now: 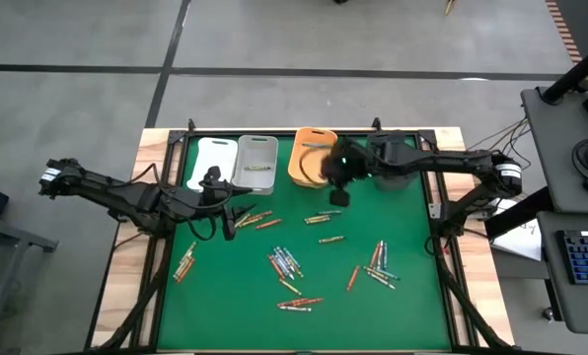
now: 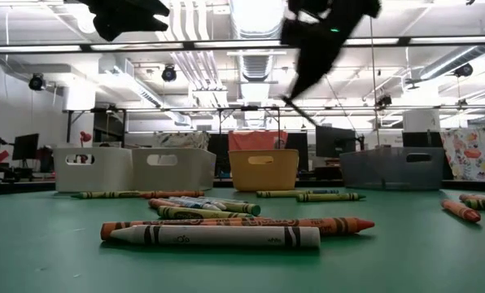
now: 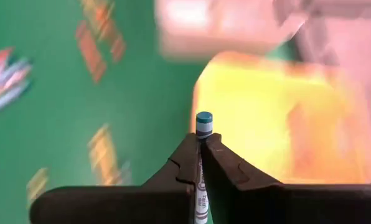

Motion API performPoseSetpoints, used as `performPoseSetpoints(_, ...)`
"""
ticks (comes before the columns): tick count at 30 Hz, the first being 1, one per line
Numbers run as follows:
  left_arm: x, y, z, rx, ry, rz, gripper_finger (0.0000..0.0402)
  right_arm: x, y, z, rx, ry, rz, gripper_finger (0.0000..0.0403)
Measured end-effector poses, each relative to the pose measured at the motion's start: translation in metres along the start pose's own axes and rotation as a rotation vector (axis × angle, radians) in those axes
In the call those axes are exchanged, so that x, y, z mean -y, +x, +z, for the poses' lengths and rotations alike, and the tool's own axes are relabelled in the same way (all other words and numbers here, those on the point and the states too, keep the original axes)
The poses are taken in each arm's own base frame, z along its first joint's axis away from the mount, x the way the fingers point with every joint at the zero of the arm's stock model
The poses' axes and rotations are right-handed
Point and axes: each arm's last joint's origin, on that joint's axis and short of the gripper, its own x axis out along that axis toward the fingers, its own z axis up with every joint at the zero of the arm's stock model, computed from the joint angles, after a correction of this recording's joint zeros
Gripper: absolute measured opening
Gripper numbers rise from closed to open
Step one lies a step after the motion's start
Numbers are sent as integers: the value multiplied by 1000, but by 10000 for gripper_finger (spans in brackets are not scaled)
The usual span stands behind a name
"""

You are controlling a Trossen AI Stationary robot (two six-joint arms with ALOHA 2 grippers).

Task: Sort crayons
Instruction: Put the blue crayon into the yellow bin, then put the orange crayon into the white bin

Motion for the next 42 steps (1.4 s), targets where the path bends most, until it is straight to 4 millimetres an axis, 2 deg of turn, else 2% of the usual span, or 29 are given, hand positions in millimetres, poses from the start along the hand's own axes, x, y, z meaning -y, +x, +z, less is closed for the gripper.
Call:
performPoseSetpoints(4,-2,-3,2,11,27,2,172,25,19,19,156,1,-84,8)
performPoseSetpoints(7,-4,-6,4,27,50,6,172,42,46,22,178,-3,-119,8)
performPoseSetpoints(12,-9,-16,9,58,45,2,172,75,91,8,-37,8,-207,8)
performPoseSetpoints(16,-14,-23,11,72,26,-1,172,92,109,7,-148,-7,-220,8)
performPoseSetpoints(22,-16,-28,13,89,33,-3,172,105,134,11,-204,-81,-236,8)
performPoseSetpoints(30,-16,-26,11,70,40,-1,172,113,149,8,-317,-82,-188,16)
performPoseSetpoints(39,-15,-25,10,64,10,-2,172,120,151,5,-347,-37,-190,94)
performPoseSetpoints(42,-14,-25,9,54,-55,-11,172,118,140,9,-349,-34,-187,112)
